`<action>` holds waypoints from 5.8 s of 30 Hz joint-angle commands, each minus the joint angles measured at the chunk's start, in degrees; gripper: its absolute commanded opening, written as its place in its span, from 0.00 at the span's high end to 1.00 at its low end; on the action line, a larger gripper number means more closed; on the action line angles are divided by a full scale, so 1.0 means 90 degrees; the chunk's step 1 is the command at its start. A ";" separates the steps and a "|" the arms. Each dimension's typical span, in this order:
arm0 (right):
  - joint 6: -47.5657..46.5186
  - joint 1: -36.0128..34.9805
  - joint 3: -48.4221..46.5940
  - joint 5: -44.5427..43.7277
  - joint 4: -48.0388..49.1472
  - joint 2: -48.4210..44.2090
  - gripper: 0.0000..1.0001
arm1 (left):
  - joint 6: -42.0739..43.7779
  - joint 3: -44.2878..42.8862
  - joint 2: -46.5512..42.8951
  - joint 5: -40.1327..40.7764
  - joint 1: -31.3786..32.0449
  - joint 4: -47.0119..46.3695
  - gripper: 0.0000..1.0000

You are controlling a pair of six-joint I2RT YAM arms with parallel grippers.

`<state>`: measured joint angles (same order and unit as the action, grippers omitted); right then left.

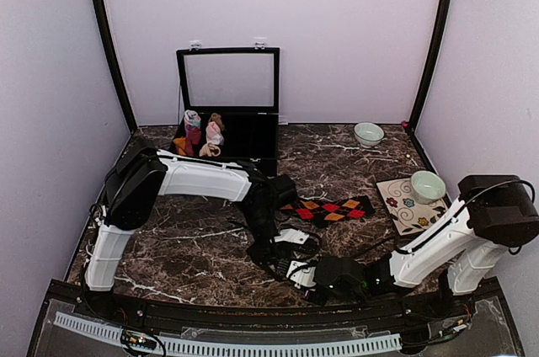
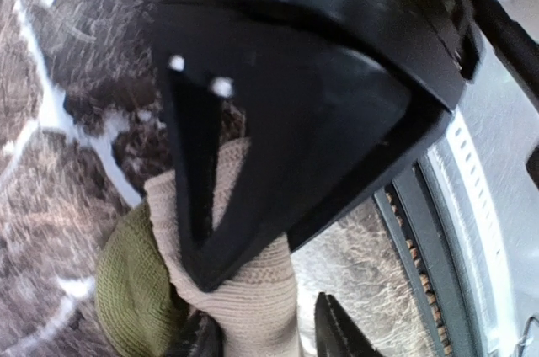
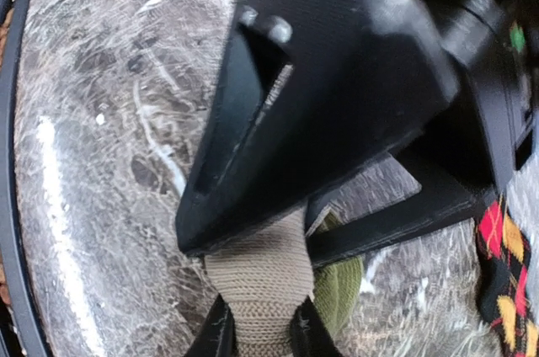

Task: Roll the socks
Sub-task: Roll the sock at the center of the board, then pick up the sock from the center of the board, then pass from the right arm to the left, then adjust the sock.

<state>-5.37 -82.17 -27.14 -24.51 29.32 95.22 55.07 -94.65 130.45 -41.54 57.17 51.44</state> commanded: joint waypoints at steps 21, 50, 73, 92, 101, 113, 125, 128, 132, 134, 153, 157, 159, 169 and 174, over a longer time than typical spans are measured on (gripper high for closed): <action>0.2775 0.1268 -0.0770 0.2254 -0.1012 0.0226 1.00 | -0.0848 0.3699 -0.5752 0.2588 -0.1644 -0.2173 0.48; 0.3726 0.2095 -0.5350 0.4816 -0.3203 0.0827 1.00 | 0.1187 0.4624 -0.7759 0.4543 -0.0344 -0.3146 0.50; 0.4364 0.1872 -0.5535 0.5070 -0.2912 0.0892 1.00 | 0.1463 0.4712 -0.7336 0.5192 -0.0346 -0.3751 0.57; 0.6017 0.2265 -0.5440 0.5890 -0.1882 0.0883 0.98 | 0.3231 0.4982 -0.7172 0.6160 -0.0491 -0.6627 1.00; 0.4218 0.2274 -0.5935 0.4664 -0.3189 0.0314 0.73 | 0.0137 0.2440 -0.6314 0.4616 -0.0892 -0.2123 1.00; 0.2375 0.2270 -0.5118 0.3277 -0.2720 -0.1080 0.43 | -0.1960 0.0655 -0.5481 0.1358 -0.1636 0.0209 1.00; 0.1983 0.1978 -0.4541 0.4131 -0.1766 -0.1388 0.52 | -0.2944 0.0556 -0.5119 -0.0988 -0.2096 0.0561 1.00; 0.1934 0.1827 -0.4741 0.4154 -0.1979 -0.1163 0.54 | -0.2875 0.0594 -0.5082 -0.1012 -0.2103 0.0583 1.00; 0.1856 0.1726 -0.4737 0.4188 -0.1880 -0.1060 0.55 | -0.2773 0.0606 -0.5037 -0.0872 -0.2096 0.0617 1.00; 0.1841 0.1718 -0.4755 0.4180 -0.2037 -0.1039 0.56 | -0.2683 0.0626 -0.5056 -0.0837 -0.2103 0.0667 1.00; 0.1538 0.1760 -0.5001 0.3984 -0.3411 -0.0900 0.61 | -0.2365 0.0778 -0.5187 -0.0460 -0.2101 0.0653 1.00; 0.1651 0.1777 -0.5127 0.4088 -0.3258 -0.0673 0.61 | -0.2357 0.0783 -0.5214 -0.0200 -0.2103 0.0507 1.00; 0.1725 0.1781 -0.5174 0.4115 -0.3246 -0.0527 0.58 | -0.2375 0.0787 -0.5270 -0.0151 -0.2095 0.0409 1.00; 0.1621 0.1894 -0.4817 0.4000 -0.3143 -0.0603 0.02 | -0.2137 0.0636 -0.5297 -0.0232 -0.2098 0.0671 1.00; 0.1738 0.1991 -0.4427 0.3828 -0.2876 -0.1019 0.17 | -0.2121 0.0593 -0.5316 -0.0694 -0.2099 0.0797 1.00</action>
<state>9.45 -64.97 -69.84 10.70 1.37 89.06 34.65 -87.24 85.25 -42.28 38.11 57.58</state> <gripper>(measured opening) 0.864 0.080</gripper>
